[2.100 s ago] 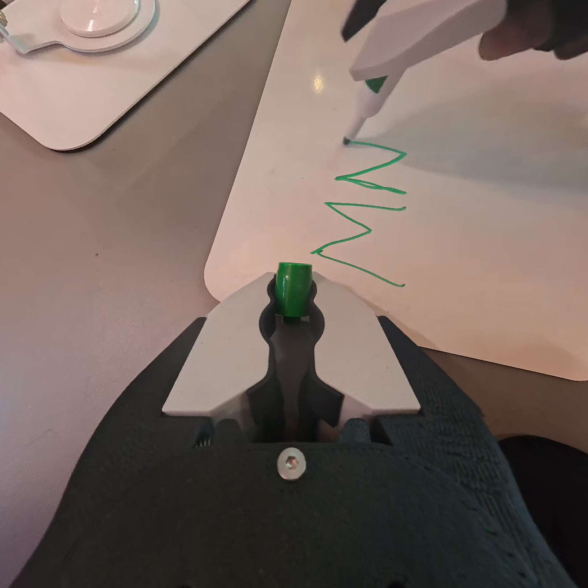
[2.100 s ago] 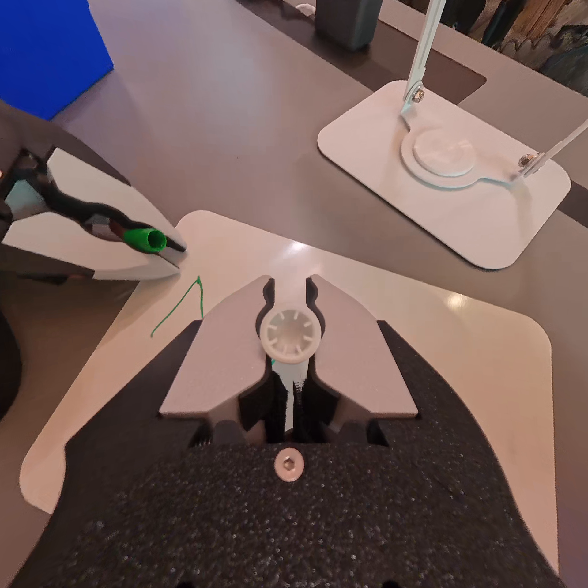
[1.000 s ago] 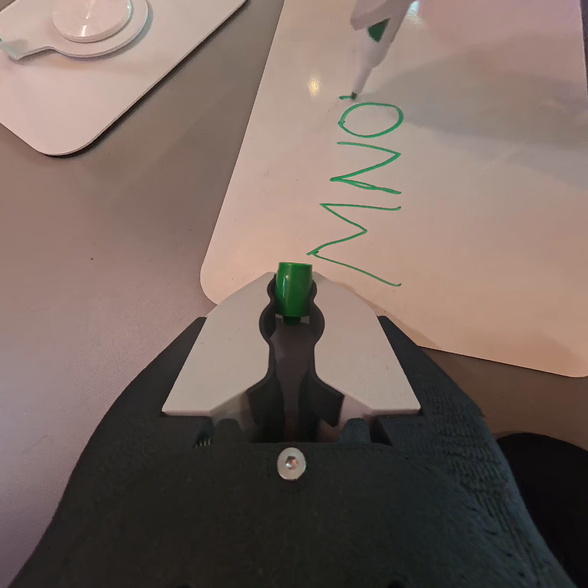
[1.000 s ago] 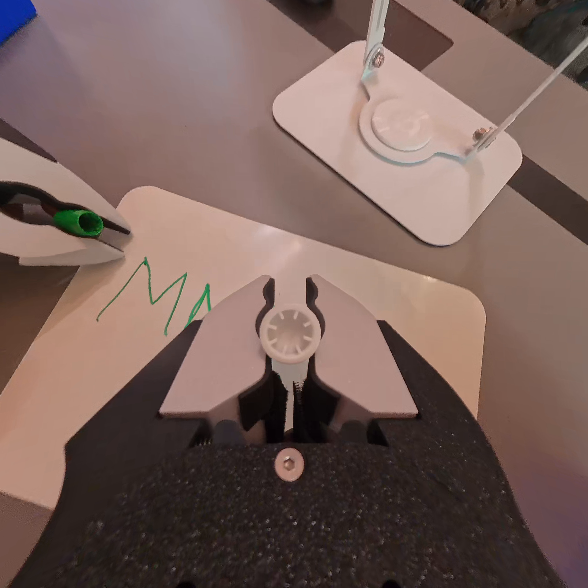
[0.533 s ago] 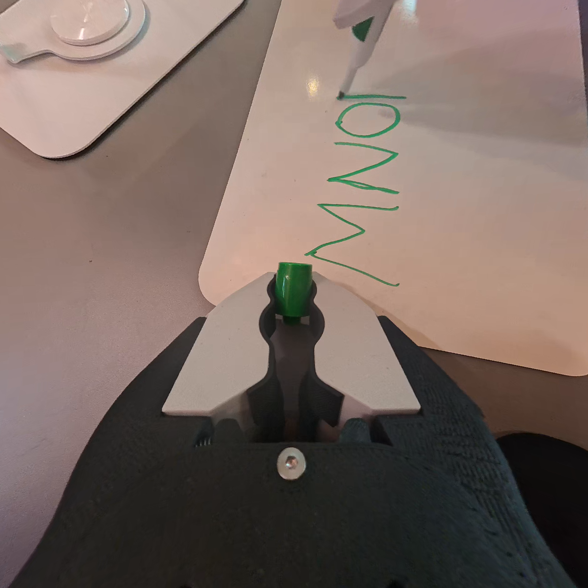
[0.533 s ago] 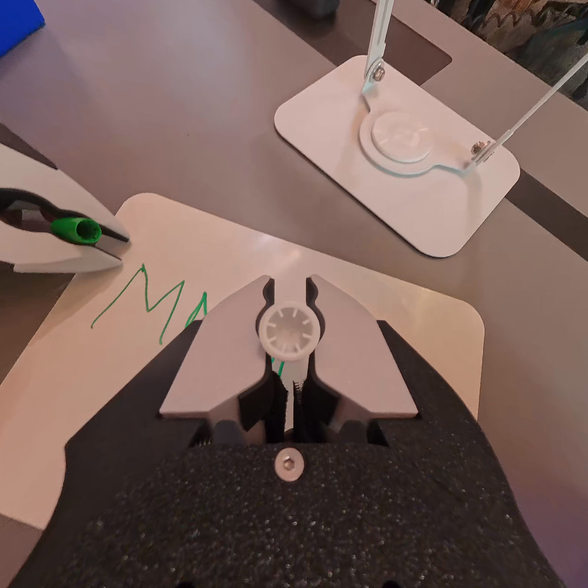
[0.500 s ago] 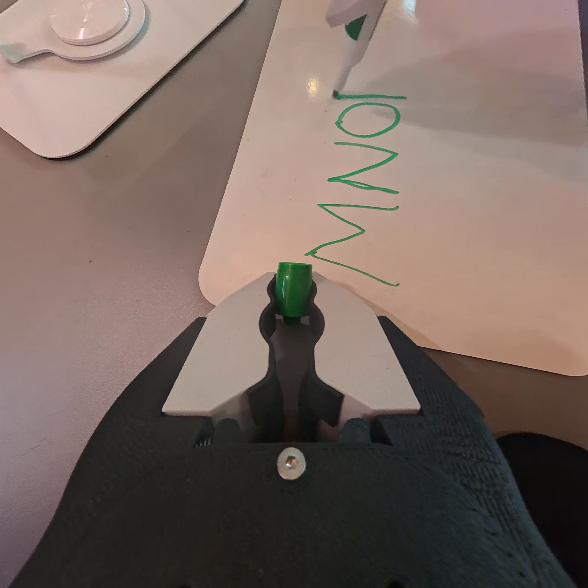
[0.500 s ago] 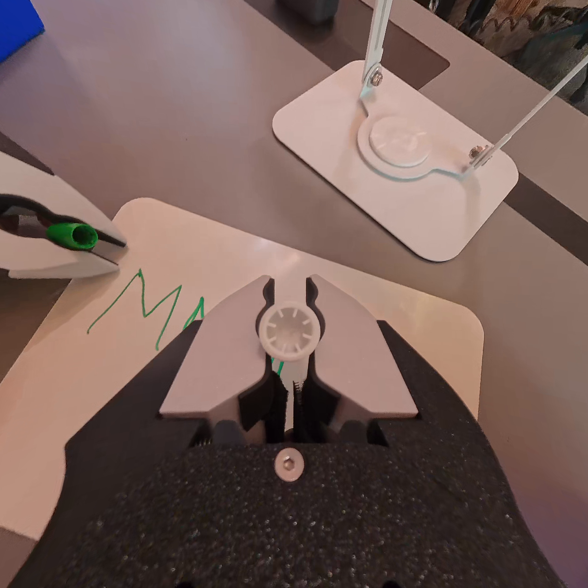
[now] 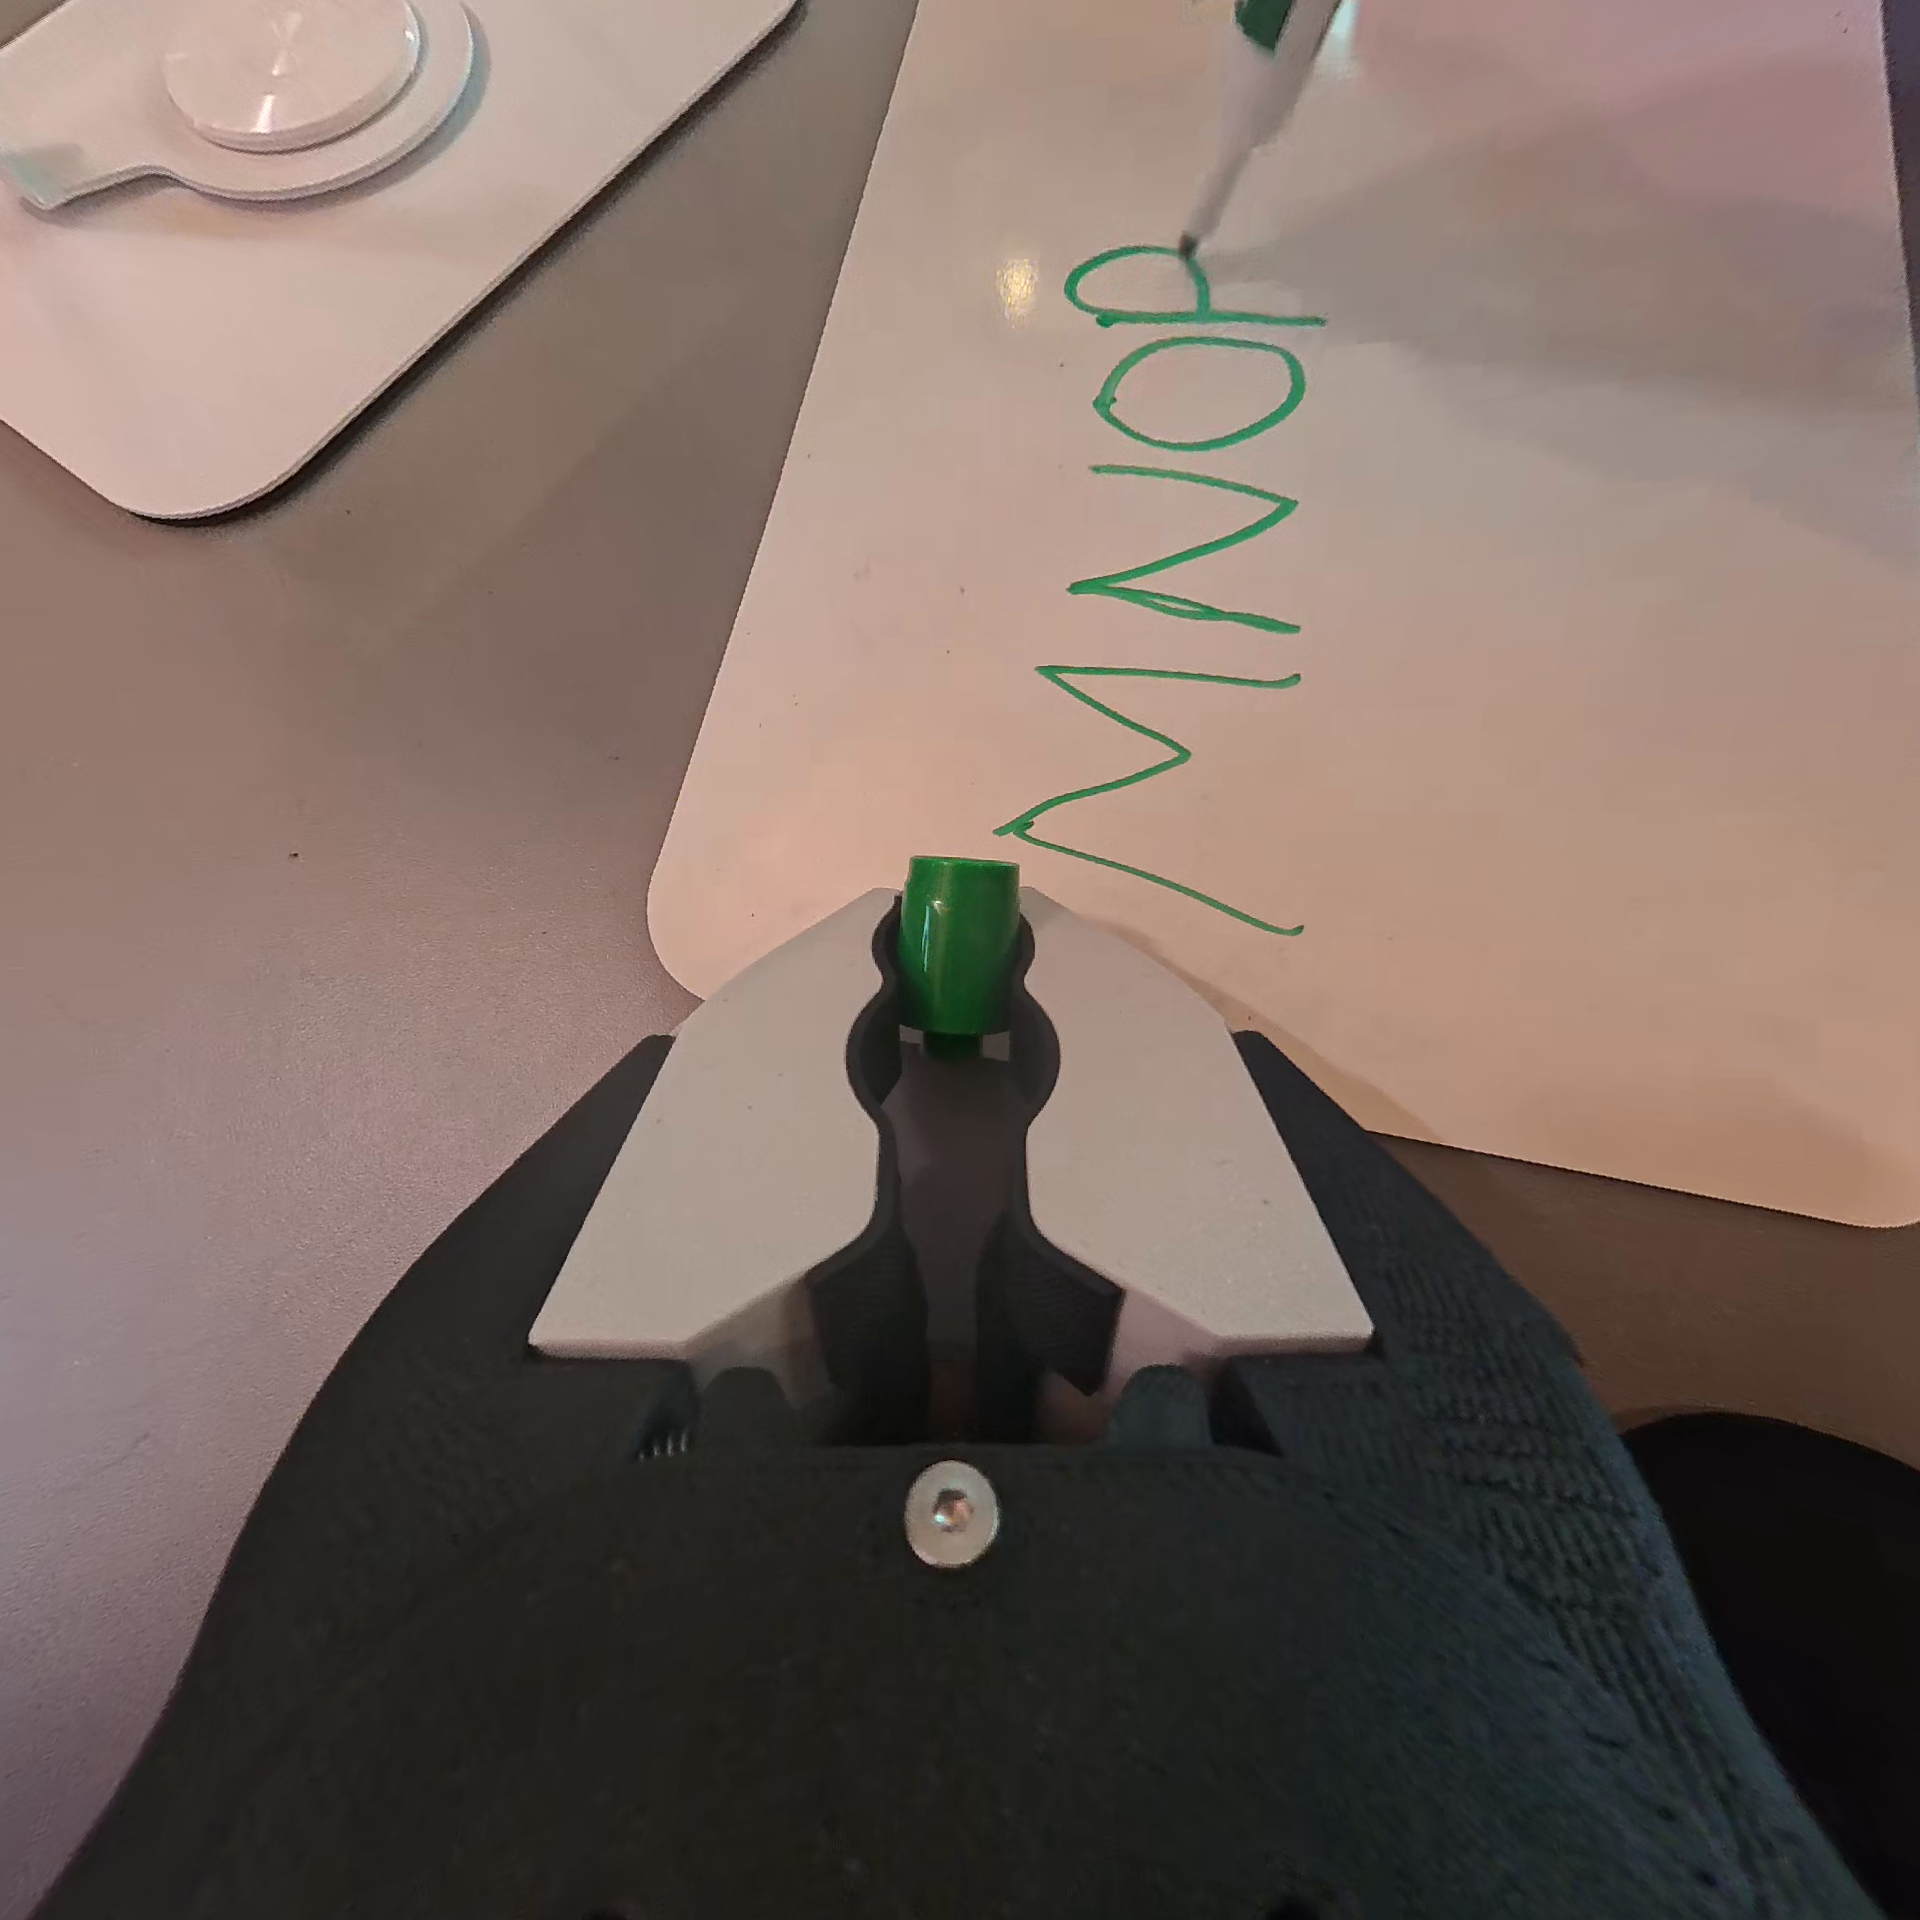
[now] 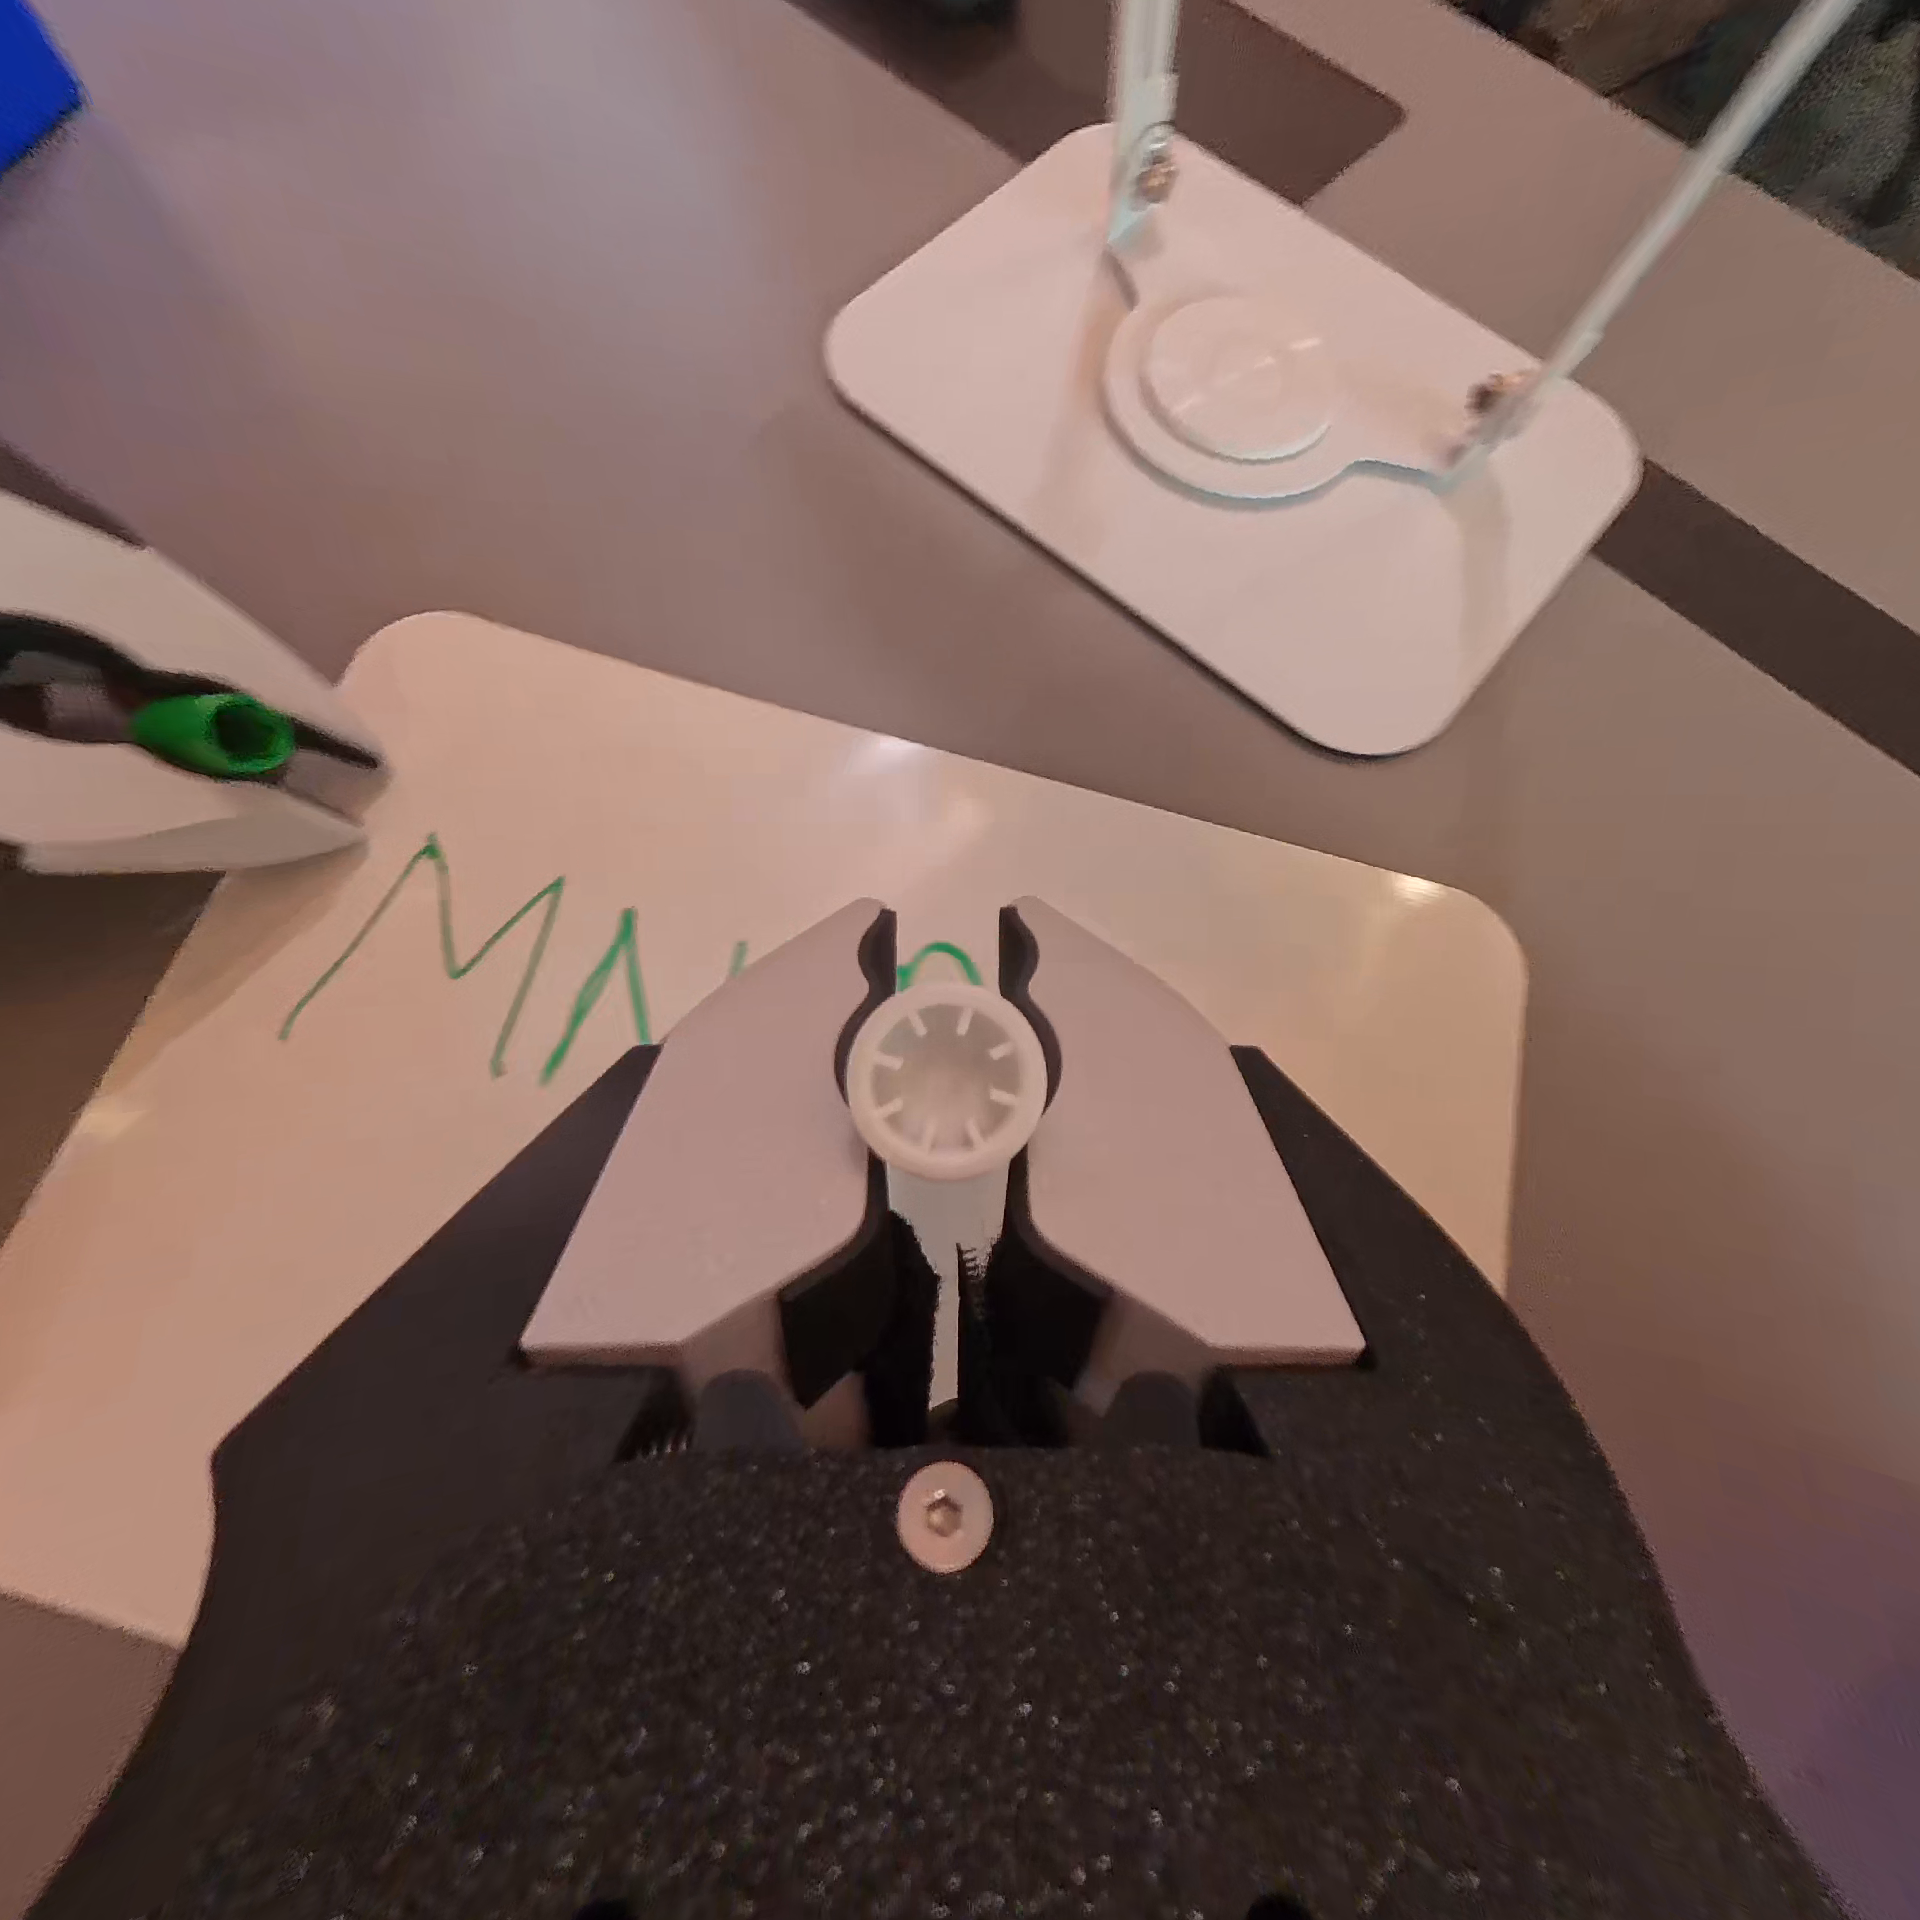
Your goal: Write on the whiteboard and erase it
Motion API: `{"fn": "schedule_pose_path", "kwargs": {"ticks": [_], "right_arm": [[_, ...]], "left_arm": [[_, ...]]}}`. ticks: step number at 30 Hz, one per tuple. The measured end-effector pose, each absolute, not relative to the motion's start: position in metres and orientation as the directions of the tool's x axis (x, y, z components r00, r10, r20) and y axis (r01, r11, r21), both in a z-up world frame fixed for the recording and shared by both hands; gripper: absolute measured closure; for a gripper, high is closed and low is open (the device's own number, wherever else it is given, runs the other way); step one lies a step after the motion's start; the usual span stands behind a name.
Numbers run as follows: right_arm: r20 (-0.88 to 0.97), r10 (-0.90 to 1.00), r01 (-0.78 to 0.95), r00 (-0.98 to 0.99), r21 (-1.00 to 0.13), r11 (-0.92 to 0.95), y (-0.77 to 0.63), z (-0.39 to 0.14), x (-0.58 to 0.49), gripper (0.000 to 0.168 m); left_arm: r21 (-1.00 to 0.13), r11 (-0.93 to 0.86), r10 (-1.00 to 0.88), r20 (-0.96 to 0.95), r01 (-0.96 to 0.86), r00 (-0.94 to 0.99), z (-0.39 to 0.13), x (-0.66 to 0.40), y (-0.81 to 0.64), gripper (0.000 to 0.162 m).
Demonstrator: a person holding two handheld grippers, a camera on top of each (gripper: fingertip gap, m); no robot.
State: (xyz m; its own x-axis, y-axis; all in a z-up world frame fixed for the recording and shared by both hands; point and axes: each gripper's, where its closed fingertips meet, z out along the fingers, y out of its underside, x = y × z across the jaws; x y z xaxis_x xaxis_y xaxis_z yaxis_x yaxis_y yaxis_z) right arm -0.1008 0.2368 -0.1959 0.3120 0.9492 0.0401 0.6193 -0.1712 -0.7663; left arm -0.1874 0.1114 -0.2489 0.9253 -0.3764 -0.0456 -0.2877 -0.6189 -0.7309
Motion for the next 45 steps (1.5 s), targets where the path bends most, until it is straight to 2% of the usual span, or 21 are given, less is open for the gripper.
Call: {"fn": "schedule_pose_path", "kwargs": {"ticks": [3,8,11,14,19,21,24,26,34,39,45], "right_arm": [[0.05,0.928,0.601,0.369,-0.775,-0.196,0.261,-0.196,-0.093,0.149],[0.05,0.938,0.612,0.342,-0.769,-0.183,0.26,-0.199,-0.1,0.149],[0.018,0.952,0.672,0.304,-0.712,-0.202,0.241,-0.201,-0.091,0.149],[0.089,0.939,0.745,0.333,-0.635,-0.204,0.244,-0.203,-0.07,0.149],[0.132,0.922,0.652,0.364,-0.743,-0.151,0.272,-0.2,-0.087,0.149],[0.071,0.948,0.618,0.31,-0.773,-0.144,0.26,-0.198,-0.101,0.149],[0.093,0.938,0.624,0.333,-0.767,-0.145,0.263,-0.193,-0.095,0.149],[0.046,0.938,0.613,0.344,-0.767,-0.188,0.262,-0.191,-0.088,0.149],[0.022,0.917,0.68,0.398,-0.678,-0.279,0.268,-0.202,-0.052,0.149],[0.045,0.921,0.589,0.386,-0.781,-0.208,0.278,-0.181,-0.07,0.149],[0.06,0.918,0.616,0.391,-0.758,-0.213,0.291,-0.196,-0.077,0.149]], "left_arm": [[-0.731,-0.619,-0.377,-0.046,-0.288,0.925,-0.249,-0.187,0.111,0.145],[-0.732,-0.618,-0.378,-0.044,-0.288,0.925,-0.249,-0.187,0.112,0.146],[-0.733,-0.618,-0.378,-0.039,-0.284,0.925,-0.249,-0.187,0.112,0.145],[-0.732,-0.618,-0.378,-0.044,-0.287,0.925,-0.249,-0.187,0.112,0.146],[-0.733,-0.614,-0.384,-0.046,-0.292,0.922,-0.249,-0.186,0.111,0.146],[-0.734,-0.616,-0.384,-0.039,-0.287,0.923,-0.249,-0.186,0.111,0.146],[-0.734,-0.616,-0.384,-0.037,-0.286,0.923,-0.249,-0.186,0.111,0.146],[-0.733,-0.615,-0.384,-0.042,-0.289,0.922,-0.249,-0.186,0.111,0.146],[-0.735,-0.615,-0.384,-0.037,-0.285,0.923,-0.249,-0.186,0.111,0.146],[-0.736,-0.613,-0.386,-0.037,-0.287,0.922,-0.249,-0.185,0.111,0.146],[-0.737,-0.612,-0.387,-0.037,-0.287,0.921,-0.249,-0.185,0.111,0.146]]}}
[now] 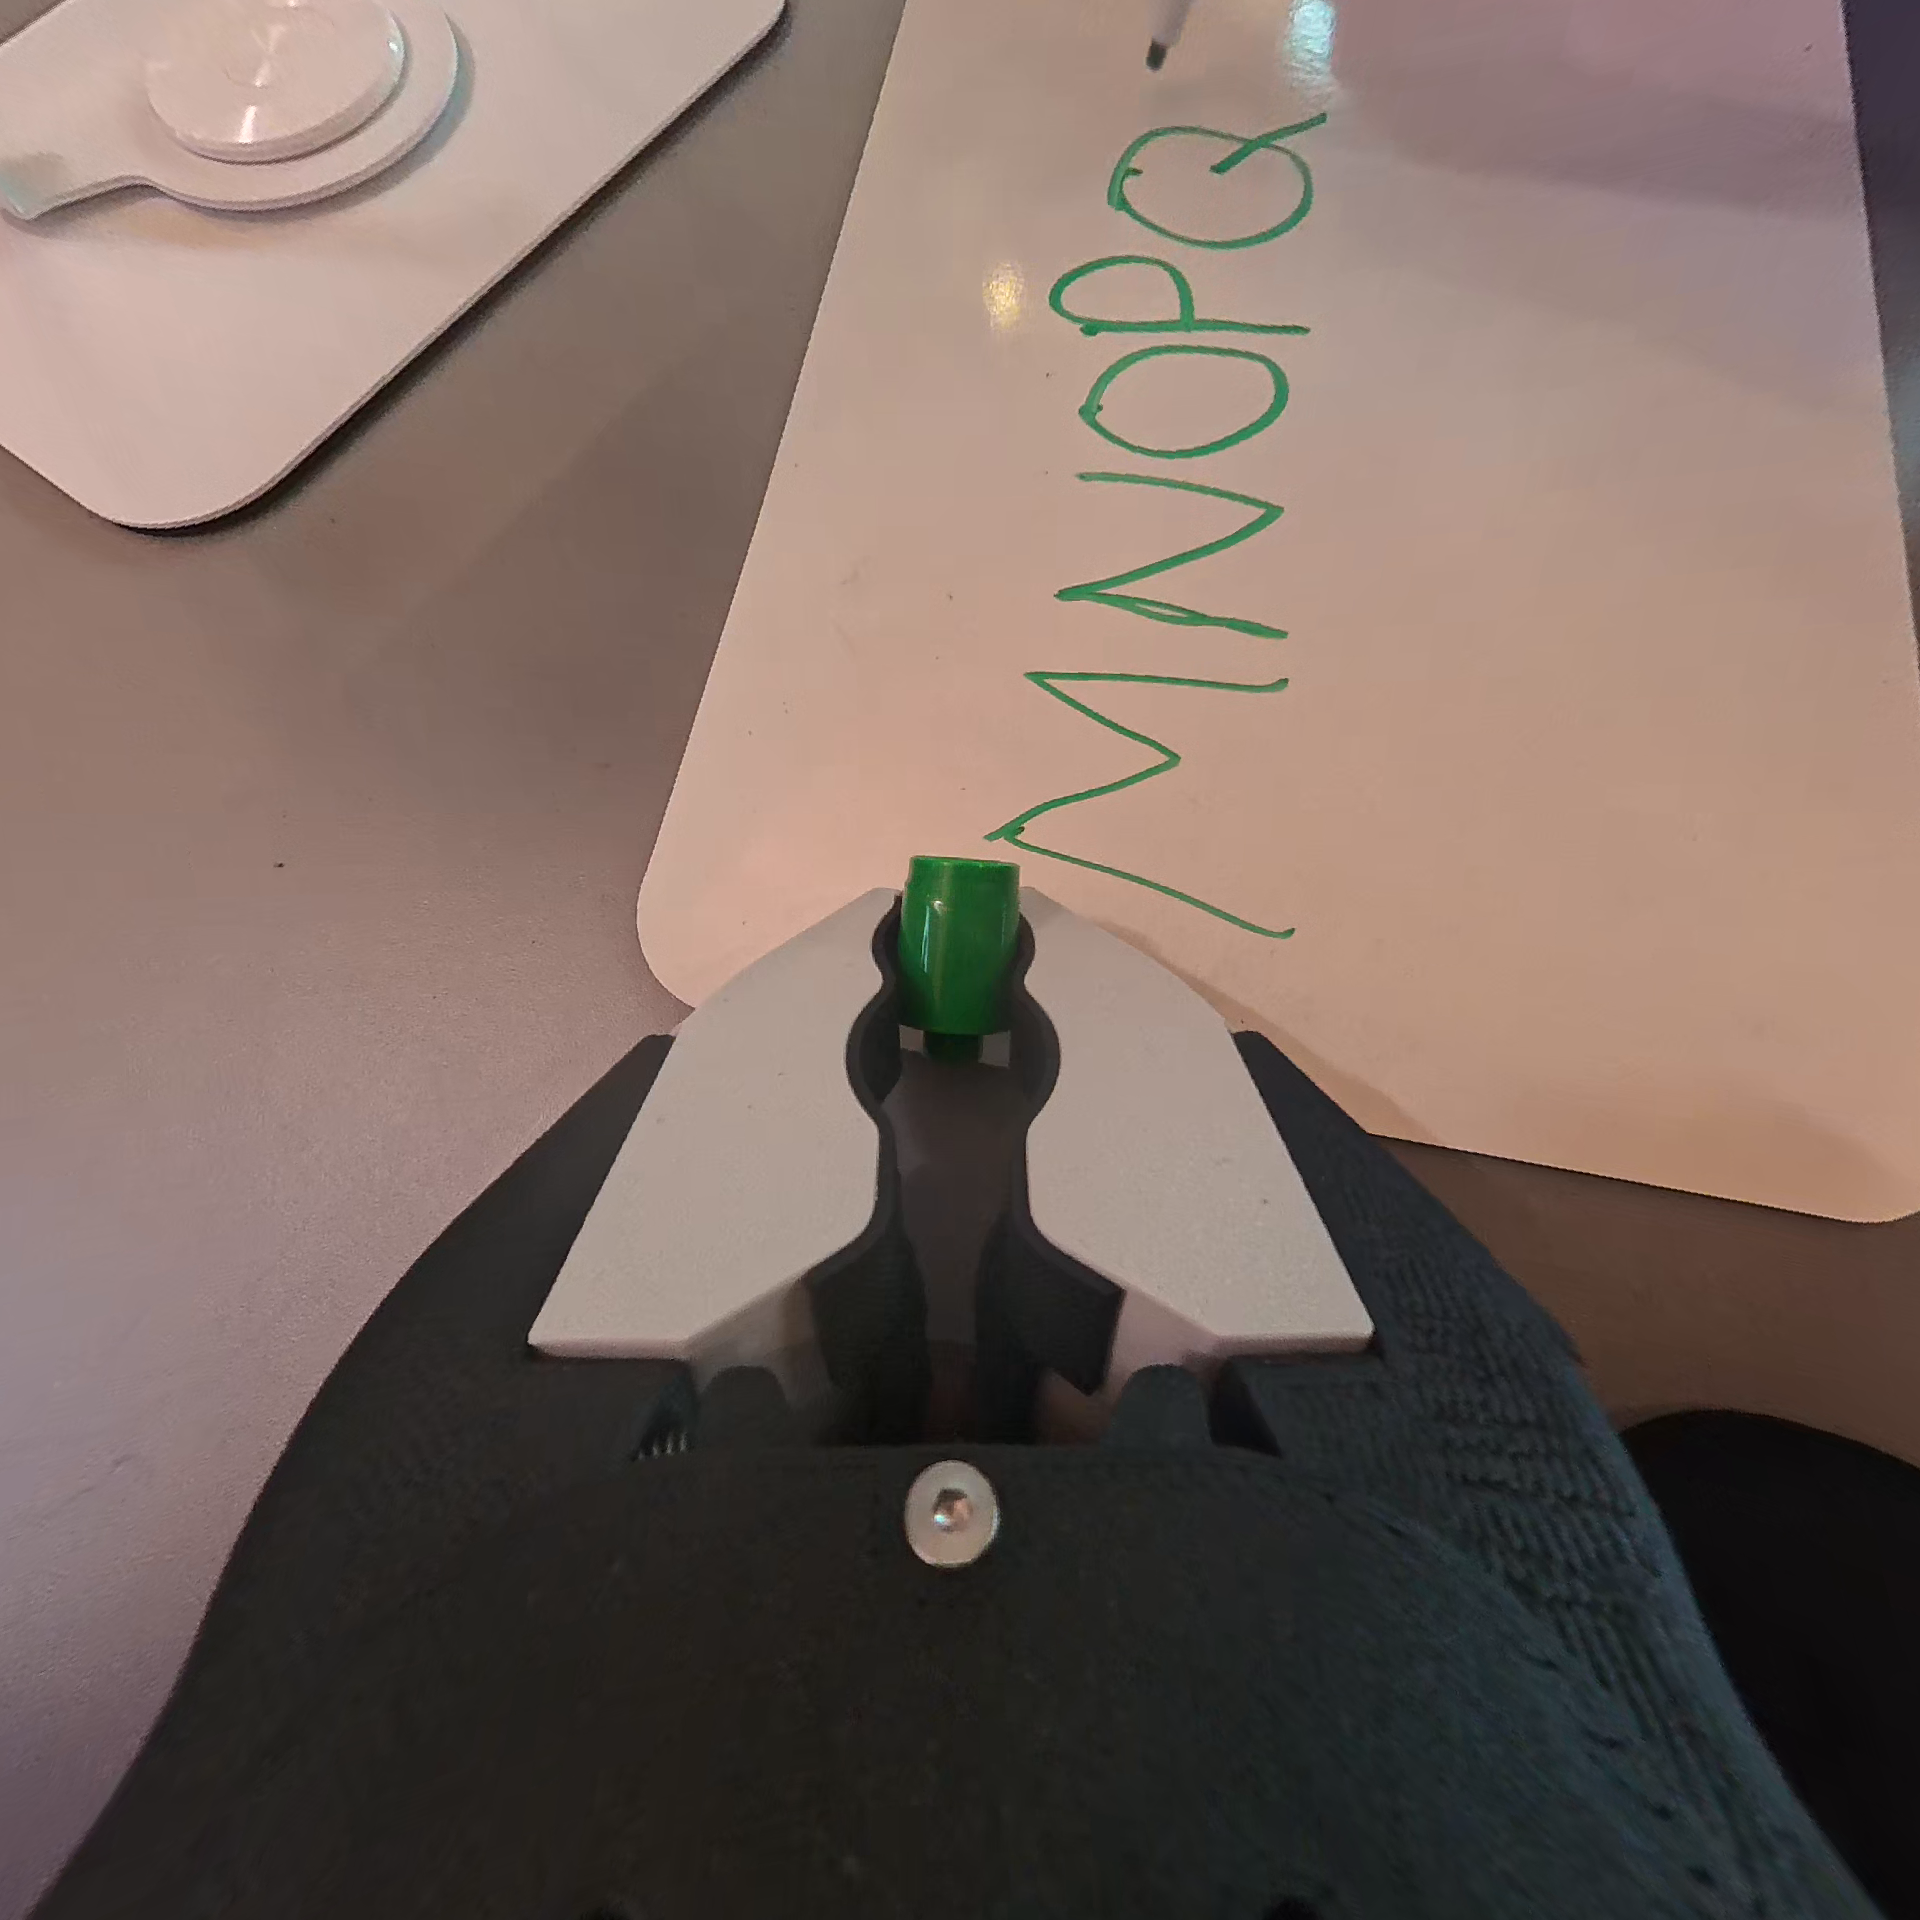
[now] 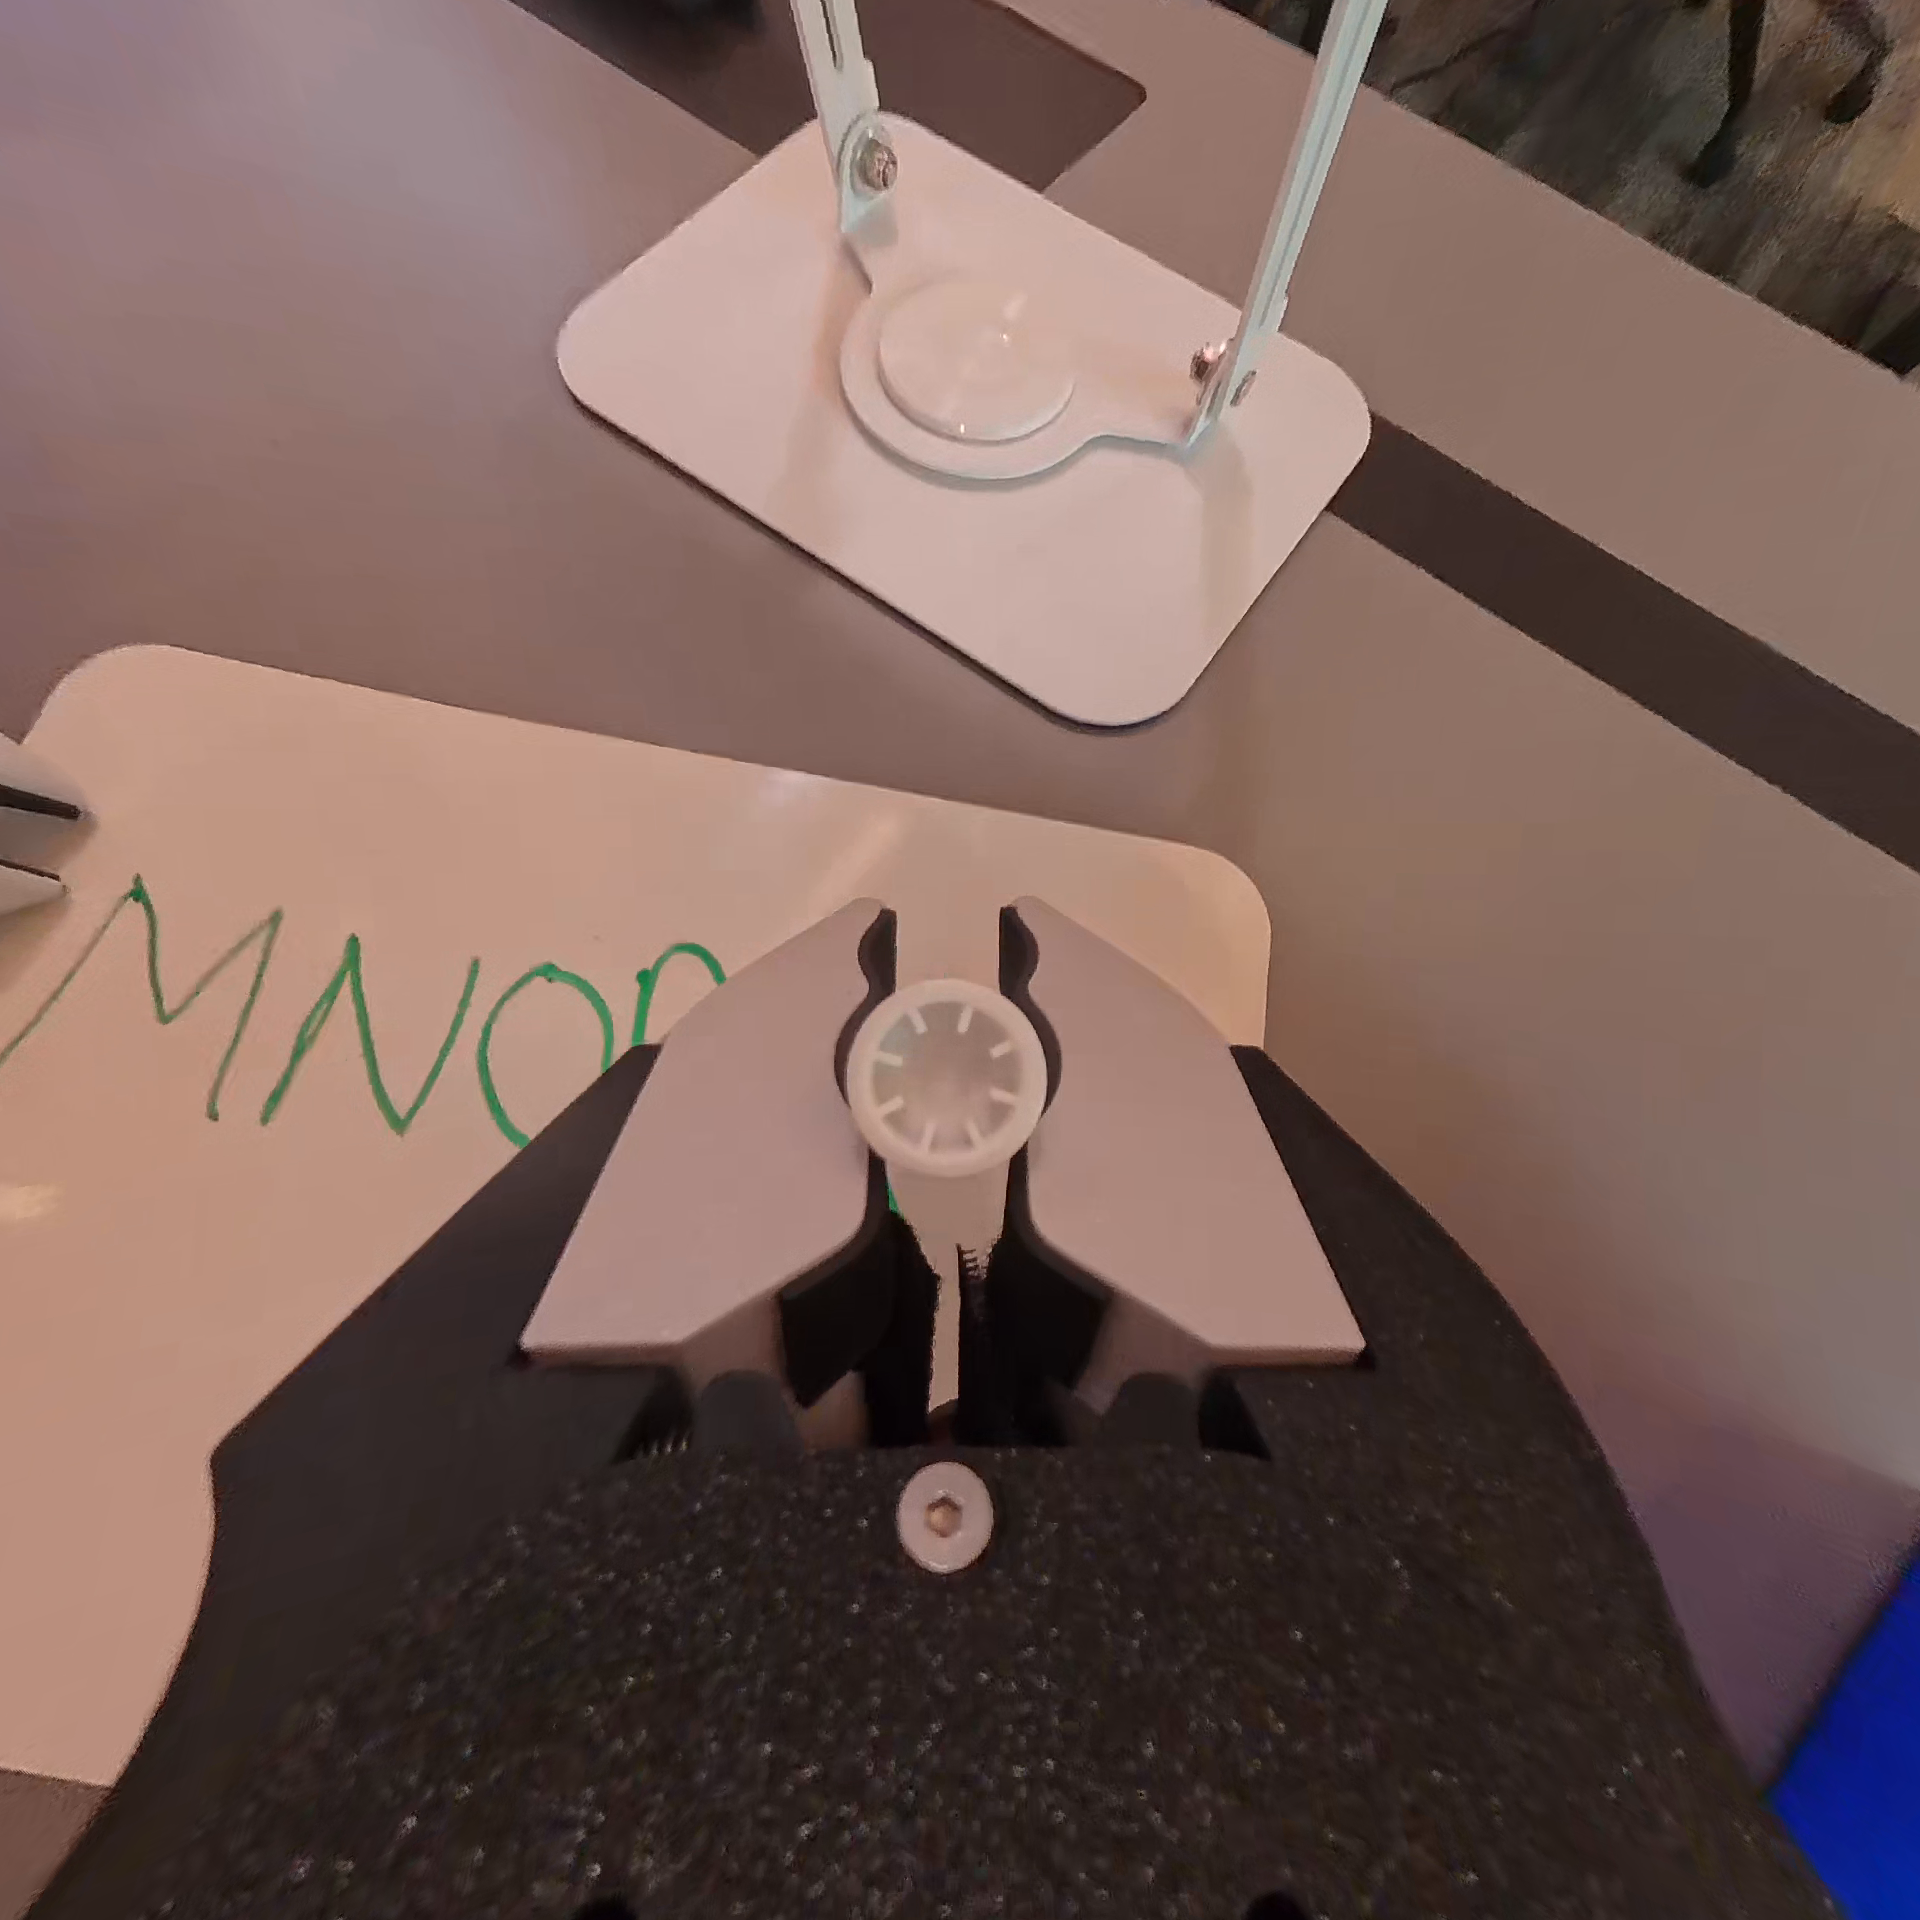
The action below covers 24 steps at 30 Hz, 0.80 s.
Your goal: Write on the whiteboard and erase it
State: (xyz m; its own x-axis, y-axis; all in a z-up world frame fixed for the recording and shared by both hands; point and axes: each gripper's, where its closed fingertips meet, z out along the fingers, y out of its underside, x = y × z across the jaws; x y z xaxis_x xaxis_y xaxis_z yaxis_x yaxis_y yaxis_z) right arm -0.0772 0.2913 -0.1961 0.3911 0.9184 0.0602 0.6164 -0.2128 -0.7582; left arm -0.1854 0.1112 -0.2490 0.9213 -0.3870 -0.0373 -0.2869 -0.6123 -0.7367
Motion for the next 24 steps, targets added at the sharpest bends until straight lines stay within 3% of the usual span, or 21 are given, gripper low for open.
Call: {"fn": "schedule_pose_path", "kwargs": {"ticks": [6,10,18,24], "right_arm": [[0.019,0.912,0.677,0.41,-0.676,-0.291,0.281,-0.201,-0.045,0.149],[0.024,0.923,0.617,0.384,-0.75,-0.238,0.285,-0.19,-0.064,0.149],[0.068,0.893,0.605,0.446,-0.757,-0.245,0.315,-0.2,-0.071,0.149],[-0.017,0.91,0.647,0.413,-0.699,-0.306,0.291,-0.202,-0.059,0.149]], "left_arm": [[-0.741,-0.614,-0.385,-0.02,-0.272,0.923,-0.249,-0.185,0.112,0.146],[-0.74,-0.611,-0.386,-0.03,-0.28,0.922,-0.249,-0.185,0.112,0.146],[-0.739,-0.61,-0.392,-0.034,-0.287,0.919,-0.249,-0.184,0.111,0.146],[-0.739,-0.611,-0.392,-0.03,-0.284,0.92,-0.249,-0.184,0.111,0.146]]}}
